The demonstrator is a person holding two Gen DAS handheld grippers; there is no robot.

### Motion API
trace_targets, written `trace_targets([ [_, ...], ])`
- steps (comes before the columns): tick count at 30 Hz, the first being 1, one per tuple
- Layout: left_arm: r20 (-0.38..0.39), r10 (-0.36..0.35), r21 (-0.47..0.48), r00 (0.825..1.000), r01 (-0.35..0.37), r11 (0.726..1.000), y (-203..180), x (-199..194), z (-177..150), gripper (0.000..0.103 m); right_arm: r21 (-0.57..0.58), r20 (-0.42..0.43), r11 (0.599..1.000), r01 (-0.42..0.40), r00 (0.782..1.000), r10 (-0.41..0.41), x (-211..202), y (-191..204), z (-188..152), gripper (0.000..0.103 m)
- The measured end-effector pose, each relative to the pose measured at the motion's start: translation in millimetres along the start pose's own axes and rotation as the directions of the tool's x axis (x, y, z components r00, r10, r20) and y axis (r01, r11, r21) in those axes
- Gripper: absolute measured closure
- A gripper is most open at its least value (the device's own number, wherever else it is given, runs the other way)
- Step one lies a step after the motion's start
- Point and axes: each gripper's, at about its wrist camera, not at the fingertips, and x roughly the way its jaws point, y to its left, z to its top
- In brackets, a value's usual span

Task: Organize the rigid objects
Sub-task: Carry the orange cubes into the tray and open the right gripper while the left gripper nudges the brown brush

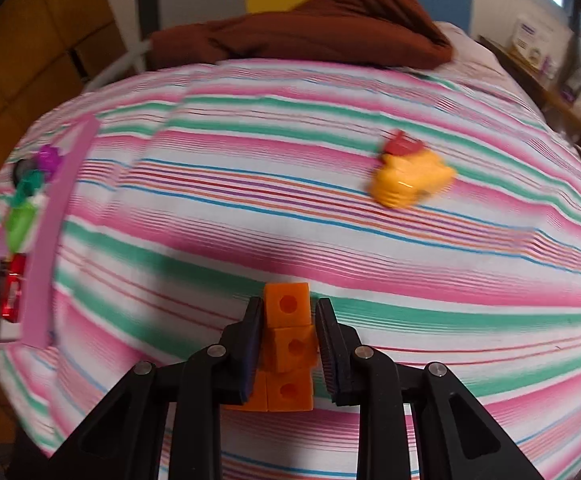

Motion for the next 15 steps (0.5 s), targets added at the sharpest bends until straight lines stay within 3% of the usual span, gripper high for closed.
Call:
trace_targets([
  [7,-0.004,0.008,-0.015,1.000,-0.008,1.000,7.7,0.9,-1.5,0.072,-0.076,0.086,0.989,-0.130,0.987,0.137,-24.8,57.3,8.0,0.078],
  [15,-0.007,0.030,-0.053,1.000,-0.031,0.998,24.3,2.7,-4.4,0.072,-0.272,0.133,0.913,-0.303,0.928,0.348,-59.0,146.4,15.8,0.078],
])
